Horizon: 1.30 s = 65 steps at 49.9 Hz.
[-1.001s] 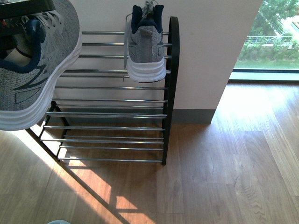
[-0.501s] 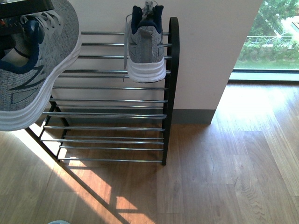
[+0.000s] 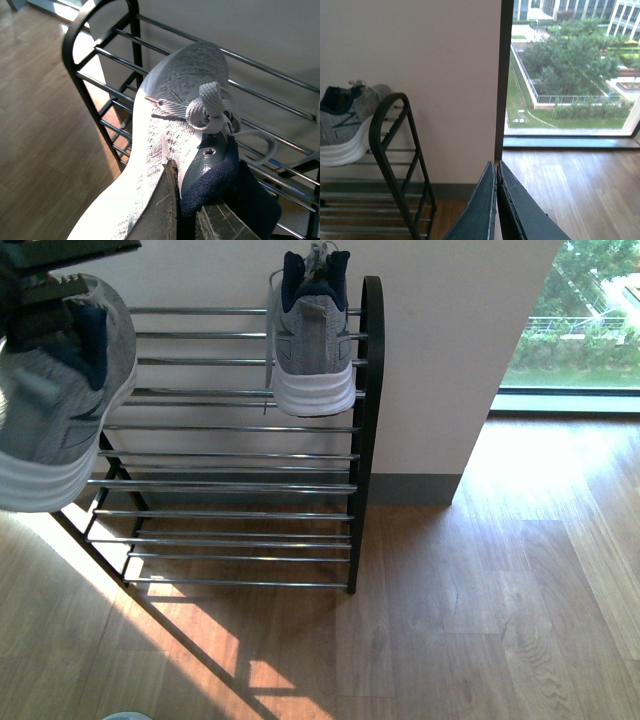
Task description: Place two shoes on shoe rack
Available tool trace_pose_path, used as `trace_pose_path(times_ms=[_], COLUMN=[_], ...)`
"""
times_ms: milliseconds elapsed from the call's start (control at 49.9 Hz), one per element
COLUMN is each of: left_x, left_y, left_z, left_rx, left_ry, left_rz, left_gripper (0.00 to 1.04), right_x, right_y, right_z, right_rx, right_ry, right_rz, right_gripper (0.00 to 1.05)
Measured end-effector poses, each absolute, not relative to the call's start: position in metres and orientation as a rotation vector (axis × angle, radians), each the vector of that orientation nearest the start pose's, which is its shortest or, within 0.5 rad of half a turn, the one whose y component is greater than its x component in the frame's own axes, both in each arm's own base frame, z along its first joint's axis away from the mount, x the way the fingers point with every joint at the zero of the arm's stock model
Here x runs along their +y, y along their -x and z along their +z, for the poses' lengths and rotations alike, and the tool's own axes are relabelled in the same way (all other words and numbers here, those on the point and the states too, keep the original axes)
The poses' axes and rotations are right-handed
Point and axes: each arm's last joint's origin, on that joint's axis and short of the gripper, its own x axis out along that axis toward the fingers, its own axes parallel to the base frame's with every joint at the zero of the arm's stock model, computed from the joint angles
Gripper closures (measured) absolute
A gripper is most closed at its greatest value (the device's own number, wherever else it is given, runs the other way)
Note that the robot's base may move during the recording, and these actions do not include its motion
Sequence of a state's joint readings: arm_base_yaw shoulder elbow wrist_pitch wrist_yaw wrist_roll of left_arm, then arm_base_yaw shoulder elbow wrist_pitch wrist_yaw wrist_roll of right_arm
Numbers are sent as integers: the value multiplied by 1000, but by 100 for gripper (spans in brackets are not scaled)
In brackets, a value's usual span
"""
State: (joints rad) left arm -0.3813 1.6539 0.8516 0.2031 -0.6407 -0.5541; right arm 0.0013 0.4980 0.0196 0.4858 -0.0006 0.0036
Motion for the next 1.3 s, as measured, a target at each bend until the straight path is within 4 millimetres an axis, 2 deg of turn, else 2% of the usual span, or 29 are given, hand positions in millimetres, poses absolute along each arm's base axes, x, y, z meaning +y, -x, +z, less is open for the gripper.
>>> trace_pose_path(times_ms=[160,401,481,561,821,981,1302], left_x=[-111,-129,-136,-140,-142,-140,-131], left_y=[-366,-417,-434,-447,-463,-460,-455], left_z=[181,194,187,172,156,155,157], left_rx=[463,442,474,518,583,572,605], left_ry=[299,463,525,547,579,547,396], left_rz=[301,152,132,155,146,168,177], left_gripper=[103,103,103,103,103,103,103], right_x=[0,0,0,0,0,0,0], right_y=[-125,-118,-115,-113,-109,-97,-97], right_z=[172,173,173,173,173,170,170], right_rx=[-17,-20,-20,-20,-20,-14,-15], right_ry=[-3,-3,-3,-3,-3,-3,-3], right_rz=[2,1,1,2,2,2,2], right_gripper=[103,103,103,103,103,103,103])
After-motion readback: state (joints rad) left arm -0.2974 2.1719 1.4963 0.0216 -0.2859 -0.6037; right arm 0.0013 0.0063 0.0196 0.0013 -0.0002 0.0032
